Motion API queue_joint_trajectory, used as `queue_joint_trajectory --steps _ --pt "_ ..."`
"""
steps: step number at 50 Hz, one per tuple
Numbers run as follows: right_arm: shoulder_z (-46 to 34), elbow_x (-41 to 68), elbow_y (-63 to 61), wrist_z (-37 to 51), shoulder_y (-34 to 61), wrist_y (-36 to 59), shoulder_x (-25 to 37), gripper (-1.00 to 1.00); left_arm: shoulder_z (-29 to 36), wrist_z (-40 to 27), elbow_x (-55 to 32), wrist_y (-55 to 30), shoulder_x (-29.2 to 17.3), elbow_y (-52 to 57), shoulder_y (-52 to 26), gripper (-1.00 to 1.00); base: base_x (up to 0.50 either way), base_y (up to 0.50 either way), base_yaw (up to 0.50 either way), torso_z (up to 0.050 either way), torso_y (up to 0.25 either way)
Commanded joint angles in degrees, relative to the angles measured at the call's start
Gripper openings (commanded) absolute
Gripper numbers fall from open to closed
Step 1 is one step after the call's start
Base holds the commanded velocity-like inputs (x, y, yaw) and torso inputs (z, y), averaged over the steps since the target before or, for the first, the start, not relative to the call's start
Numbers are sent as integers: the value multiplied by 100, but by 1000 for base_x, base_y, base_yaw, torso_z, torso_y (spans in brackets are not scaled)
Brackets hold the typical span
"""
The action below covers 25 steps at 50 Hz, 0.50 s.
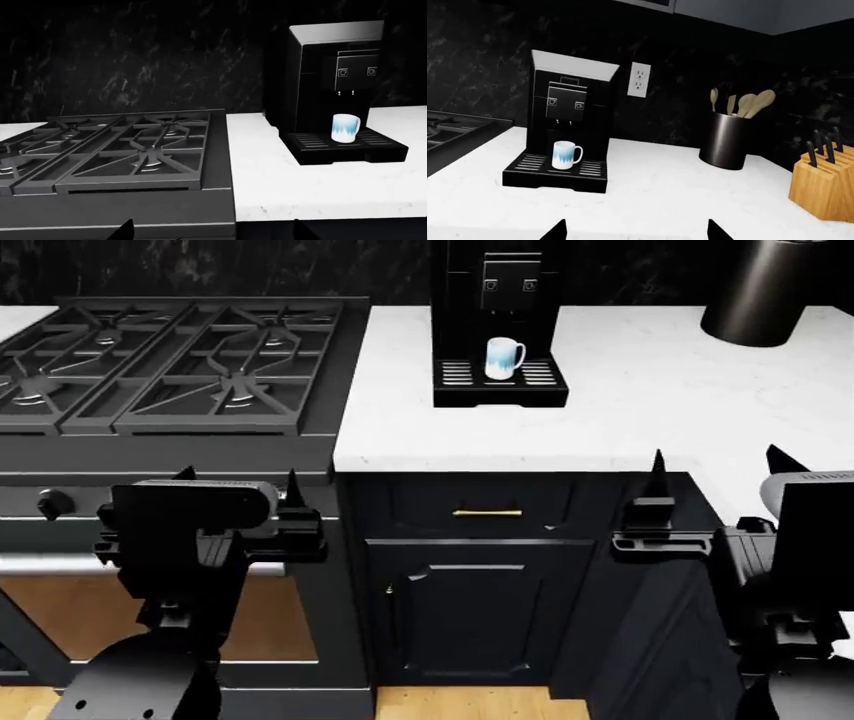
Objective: Press the button on the coffee machine to serve coffee.
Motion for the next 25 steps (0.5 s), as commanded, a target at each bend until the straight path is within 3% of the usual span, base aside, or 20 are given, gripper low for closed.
queue_joint_trajectory --steps 1,25 --pt "285 43 -135 -153 25 258 48 100 -72 64 -19 -40 -48 9 -46 100 133 -66 0 0 0" --pt "372 155 -298 -162 -2 420 83 100 -112 -8 -99 140 -137 -40 135 100 169 -64 0 0 0"
